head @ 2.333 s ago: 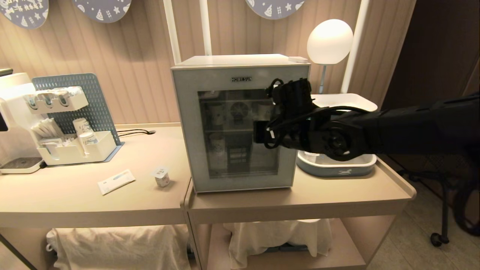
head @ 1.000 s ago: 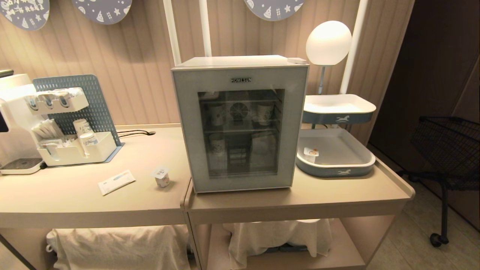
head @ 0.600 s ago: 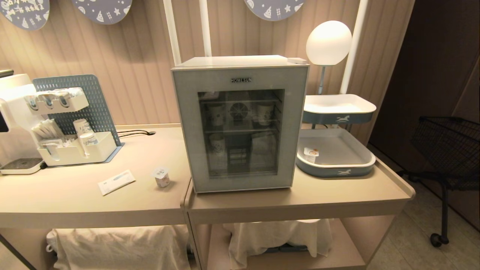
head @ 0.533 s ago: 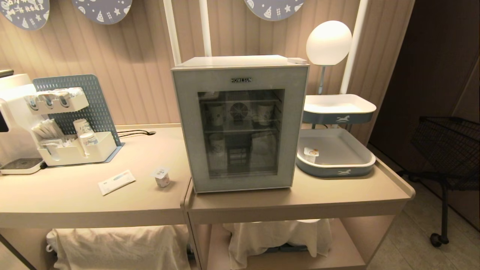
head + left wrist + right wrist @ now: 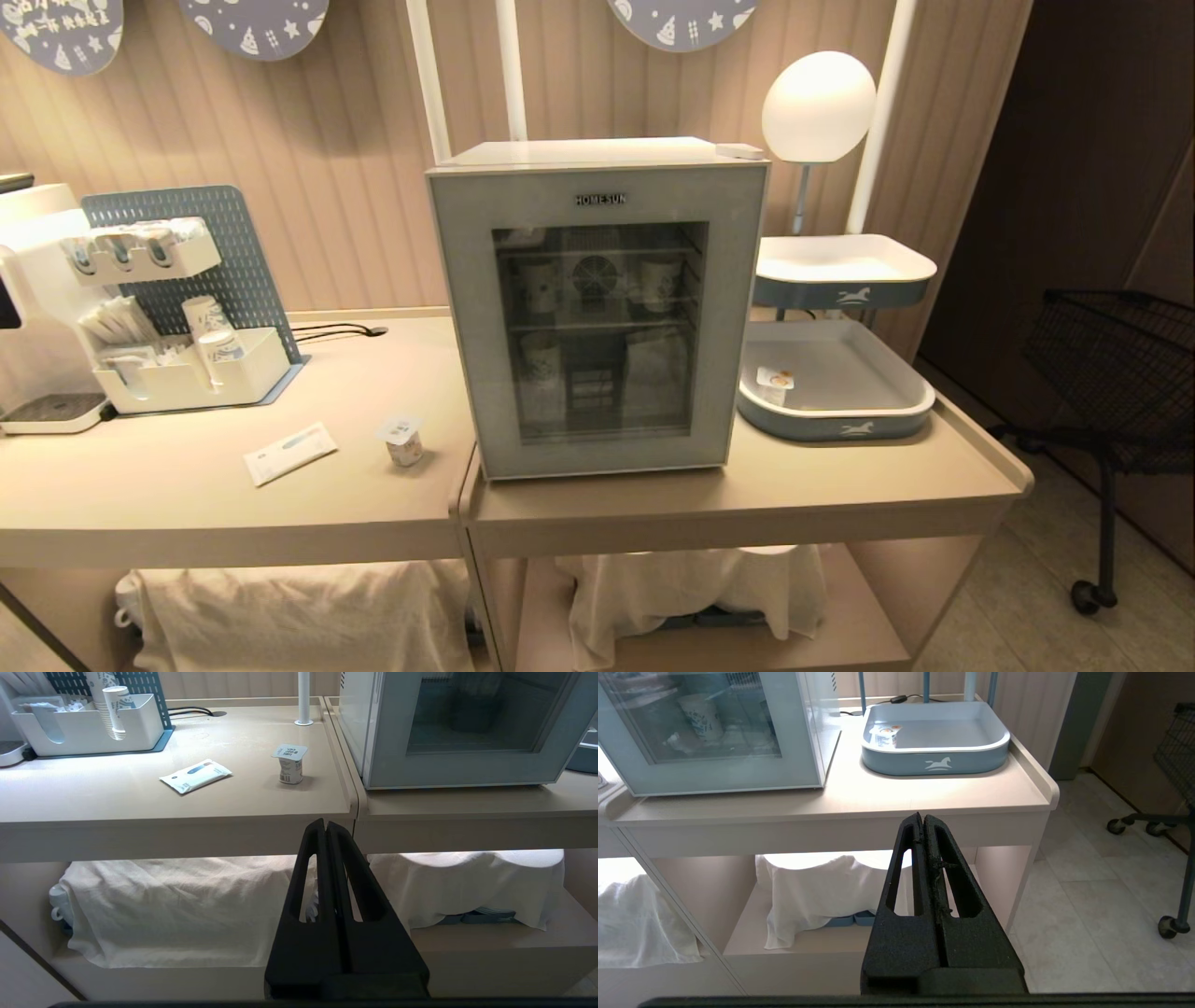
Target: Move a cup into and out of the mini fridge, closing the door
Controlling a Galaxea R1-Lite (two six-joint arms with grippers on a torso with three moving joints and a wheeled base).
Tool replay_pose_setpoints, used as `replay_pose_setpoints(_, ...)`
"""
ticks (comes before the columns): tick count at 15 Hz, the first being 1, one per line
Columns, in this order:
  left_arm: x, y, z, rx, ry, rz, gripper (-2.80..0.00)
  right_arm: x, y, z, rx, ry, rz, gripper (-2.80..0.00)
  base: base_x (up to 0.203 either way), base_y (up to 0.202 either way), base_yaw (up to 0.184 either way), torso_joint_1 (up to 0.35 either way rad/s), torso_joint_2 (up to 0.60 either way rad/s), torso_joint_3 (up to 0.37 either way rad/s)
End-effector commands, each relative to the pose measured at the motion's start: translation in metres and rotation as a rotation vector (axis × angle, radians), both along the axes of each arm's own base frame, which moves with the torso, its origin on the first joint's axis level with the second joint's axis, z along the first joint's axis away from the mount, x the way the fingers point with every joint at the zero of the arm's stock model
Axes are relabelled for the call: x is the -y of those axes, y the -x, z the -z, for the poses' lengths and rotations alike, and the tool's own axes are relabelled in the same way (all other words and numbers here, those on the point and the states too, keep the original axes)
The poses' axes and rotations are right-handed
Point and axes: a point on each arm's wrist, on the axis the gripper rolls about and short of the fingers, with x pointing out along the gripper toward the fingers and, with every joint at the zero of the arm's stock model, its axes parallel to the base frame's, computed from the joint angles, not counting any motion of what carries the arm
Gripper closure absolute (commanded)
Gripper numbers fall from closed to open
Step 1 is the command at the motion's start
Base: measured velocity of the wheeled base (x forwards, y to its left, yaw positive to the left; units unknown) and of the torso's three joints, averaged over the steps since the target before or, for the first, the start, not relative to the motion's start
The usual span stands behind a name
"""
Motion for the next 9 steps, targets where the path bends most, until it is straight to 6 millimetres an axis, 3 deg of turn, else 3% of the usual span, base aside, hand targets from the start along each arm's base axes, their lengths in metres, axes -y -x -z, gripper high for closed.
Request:
replay_pose_setpoints(1, 0.0000, -0.0001, -0.0001, 0.000, 0.000, 0.000, 0.00, 0.0000, -0.0001, 0.0001, -0.003, -0.004, 0.001, 0.00, 0.000, 0.000, 0.000, 0.000, 0.00, 0.000)
replay_pose_setpoints(9, 0.0000, -0.0001, -0.0001, 0.000, 0.001, 0.001, 0.00, 0.0002, -0.0001, -0.0002, 0.000, -0.012, 0.007, 0.00, 0.000, 0.000, 0.000, 0.000, 0.00, 0.000)
